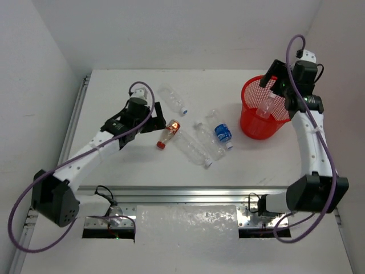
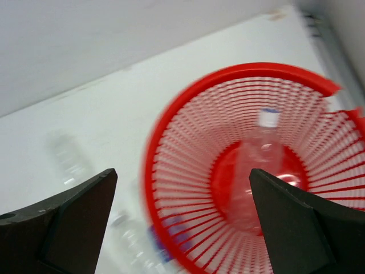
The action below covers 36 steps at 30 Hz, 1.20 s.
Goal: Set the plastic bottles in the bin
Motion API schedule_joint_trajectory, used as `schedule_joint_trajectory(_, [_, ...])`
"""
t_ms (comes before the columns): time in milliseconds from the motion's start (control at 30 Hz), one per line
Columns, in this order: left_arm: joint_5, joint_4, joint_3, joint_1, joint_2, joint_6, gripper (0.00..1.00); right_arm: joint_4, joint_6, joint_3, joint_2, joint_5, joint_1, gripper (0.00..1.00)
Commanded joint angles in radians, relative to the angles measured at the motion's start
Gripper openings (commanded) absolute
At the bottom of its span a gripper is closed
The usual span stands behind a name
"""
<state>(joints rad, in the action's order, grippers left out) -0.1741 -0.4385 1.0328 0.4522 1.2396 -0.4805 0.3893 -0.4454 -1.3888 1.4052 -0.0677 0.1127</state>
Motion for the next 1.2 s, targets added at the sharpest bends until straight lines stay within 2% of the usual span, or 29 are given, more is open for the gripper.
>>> schedule_joint_trajectory(0, [0.009,0.121,-0.007,0.002,0.110,0.006,1.00,-0.038,-0.080,0.057,-0.135,0.343,-0.027,0.99])
schedule_joint_trajectory(67, [0.007,0.109,0.055,0.002,0.228,0.057,0.98,-0.088,-0.101,0.129,-0.207,0.554,-0.094,0.99])
schedule_joint_trajectory(100, [0.027,0.107,0.074,0.002,0.263,0.083,0.97,-0.107,-0.086,0.204,-0.228,0.589,-0.129,0.99])
schedule_joint_trajectory(167, [0.044,0.135,0.107,0.003,0.340,0.111,0.97,-0.104,-0.059,0.256,-0.282,0.589,-0.249,0.99])
schedule_joint_trajectory(267, [0.035,0.147,0.139,-0.003,0.426,0.146,0.95,-0.110,-0.026,0.356,-0.354,0.615,-0.320,0.99])
schedule_joint_trajectory(367, [0.038,0.144,0.174,-0.012,0.501,0.166,0.91,-0.138,-0.033,0.468,-0.443,0.634,-0.327,0.99])
schedule_joint_trajectory(667, [0.108,0.207,0.180,-0.029,0.644,0.166,0.87,-0.118,-0.007,0.530,-0.525,0.660,-0.331,0.99])
schedule_joint_trajectory(767, [0.033,0.169,0.203,-0.055,0.699,0.111,0.77,-0.136,-0.033,0.554,-0.534,0.692,-0.332,0.99])
schedule_joint_trajectory(800, [0.012,0.159,0.204,-0.063,0.705,0.083,0.67,-0.147,-0.041,0.559,-0.537,0.701,-0.337,0.99])
schedule_joint_trajectory(867, [-0.007,0.159,0.193,-0.084,0.702,0.057,0.56,-0.155,-0.047,0.562,-0.538,0.720,-0.358,0.99])
schedule_joint_trajectory(900, [-0.014,0.164,0.176,-0.089,0.693,0.042,0.44,-0.158,-0.049,0.563,-0.537,0.717,-0.370,0.99])
schedule_joint_trajectory(967, [-0.019,0.158,0.164,-0.092,0.653,0.028,0.27,-0.149,-0.042,0.548,-0.523,0.694,-0.413,0.99])
schedule_joint_trajectory(1000, [-0.015,0.155,0.142,-0.090,0.631,0.014,0.08,-0.145,-0.044,0.542,-0.512,0.684,-0.429,0.99])
schedule_joint_trajectory(1067, [0.024,0.181,0.096,-0.081,0.513,0.003,0.03,-0.155,-0.052,0.533,-0.476,0.677,-0.484,0.99])
schedule_joint_trajectory(1100, [0.089,0.228,0.034,-0.076,0.462,-0.004,0.00,-0.171,-0.056,0.533,-0.465,0.683,-0.502,0.99])
schedule_joint_trajectory(1167, [0.204,0.311,-0.042,-0.063,0.274,-0.007,0.00,-0.272,-0.093,0.553,-0.436,0.715,-0.554,0.99])
